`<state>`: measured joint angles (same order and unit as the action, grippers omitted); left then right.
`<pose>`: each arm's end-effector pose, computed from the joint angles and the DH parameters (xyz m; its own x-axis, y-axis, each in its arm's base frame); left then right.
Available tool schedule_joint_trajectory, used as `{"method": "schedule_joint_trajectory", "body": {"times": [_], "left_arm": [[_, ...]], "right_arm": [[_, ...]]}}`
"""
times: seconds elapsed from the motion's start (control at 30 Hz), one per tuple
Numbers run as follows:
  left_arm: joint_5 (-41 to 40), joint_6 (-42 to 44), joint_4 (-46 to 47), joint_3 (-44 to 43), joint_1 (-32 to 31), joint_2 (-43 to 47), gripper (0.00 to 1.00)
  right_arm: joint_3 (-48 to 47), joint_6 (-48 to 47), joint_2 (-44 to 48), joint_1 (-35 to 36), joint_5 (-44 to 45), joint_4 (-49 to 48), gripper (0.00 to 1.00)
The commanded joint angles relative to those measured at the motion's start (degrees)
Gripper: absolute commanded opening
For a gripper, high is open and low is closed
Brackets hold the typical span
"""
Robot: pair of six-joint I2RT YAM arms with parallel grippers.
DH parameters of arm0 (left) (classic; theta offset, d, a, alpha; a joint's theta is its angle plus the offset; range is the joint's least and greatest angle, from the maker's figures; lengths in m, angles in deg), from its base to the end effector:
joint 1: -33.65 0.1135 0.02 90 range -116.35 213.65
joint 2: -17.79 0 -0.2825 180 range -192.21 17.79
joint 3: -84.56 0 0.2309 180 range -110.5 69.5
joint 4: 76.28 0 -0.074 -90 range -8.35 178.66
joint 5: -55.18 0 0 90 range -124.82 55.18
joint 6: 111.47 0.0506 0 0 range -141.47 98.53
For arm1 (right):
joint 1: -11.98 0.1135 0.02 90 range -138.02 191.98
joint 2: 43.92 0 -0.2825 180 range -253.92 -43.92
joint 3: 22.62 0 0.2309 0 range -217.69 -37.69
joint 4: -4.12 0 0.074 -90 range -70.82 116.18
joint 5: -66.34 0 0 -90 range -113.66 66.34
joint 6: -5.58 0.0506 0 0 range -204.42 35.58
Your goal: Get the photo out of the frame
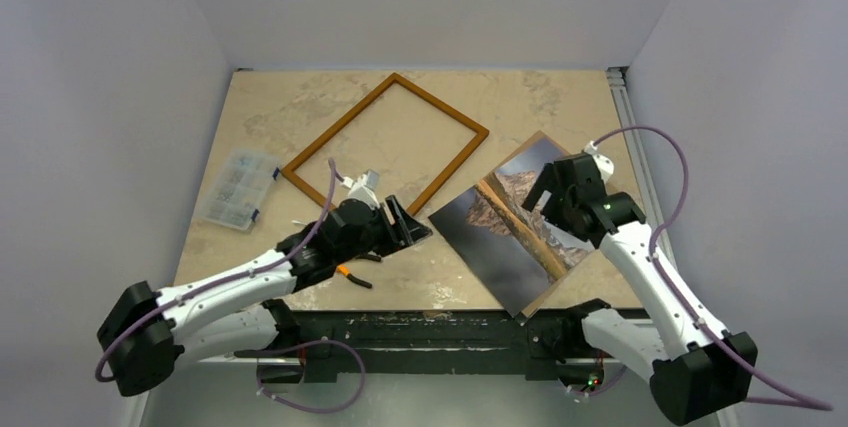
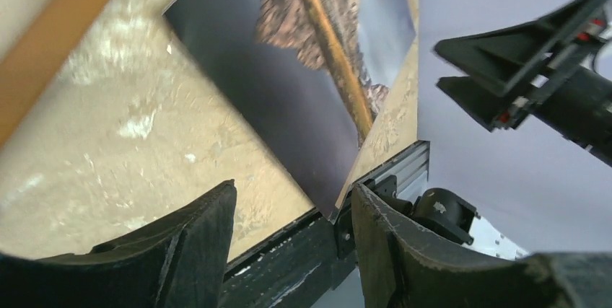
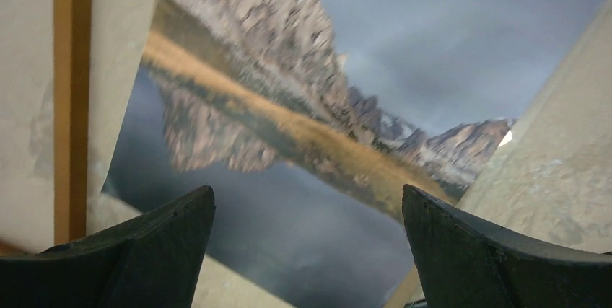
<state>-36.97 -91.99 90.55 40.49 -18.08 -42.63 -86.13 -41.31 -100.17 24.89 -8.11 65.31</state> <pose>0.1319 -0.1641 0.2328 -0.8223 -0.4787 -0.3076 -0.0328 0.5796 -0.8142 0.1632 0.0235 0.2784 -0.6171 0.5340 -0.5779 0.4936 0.8347 0.2442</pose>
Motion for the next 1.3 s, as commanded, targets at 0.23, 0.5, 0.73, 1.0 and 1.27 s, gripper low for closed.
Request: {"method": "schedule_joint_trajectory", "body": {"times": [0.23, 0.5, 0.73, 1.0, 1.27], "left_arm": [[0.12, 35.65, -25.36, -25.89, 5.27, 17.5, 0.59], [-4.42, 49.94, -34.28, -46.21, 5.27, 22.4, 0.67], [-9.57, 57.8, -36.79, -56.24, 5.32, 25.5, 0.73], [-14.86, 61.49, -38.58, -59.89, 5.32, 27.81, 0.76], [-15.74, 61.64, -38.9, -59.31, 5.32, 27.65, 0.78]], "right_arm": [[-12.06, 4.08, 5.74, 22.54, -0.17, 2.23, 0.99], [-22.87, -0.08, 15.75, 24.12, -2.14, 0.26, 0.99], [-30.27, -5.14, 21.02, 24.1, -0.34, -3.88, 0.99], [-29.51, -5.52, 24.45, 24.09, 6.95, -5.0, 0.99], [-24.87, -5.67, 28.17, 24.1, 8.01, -10.67, 0.99]]}}
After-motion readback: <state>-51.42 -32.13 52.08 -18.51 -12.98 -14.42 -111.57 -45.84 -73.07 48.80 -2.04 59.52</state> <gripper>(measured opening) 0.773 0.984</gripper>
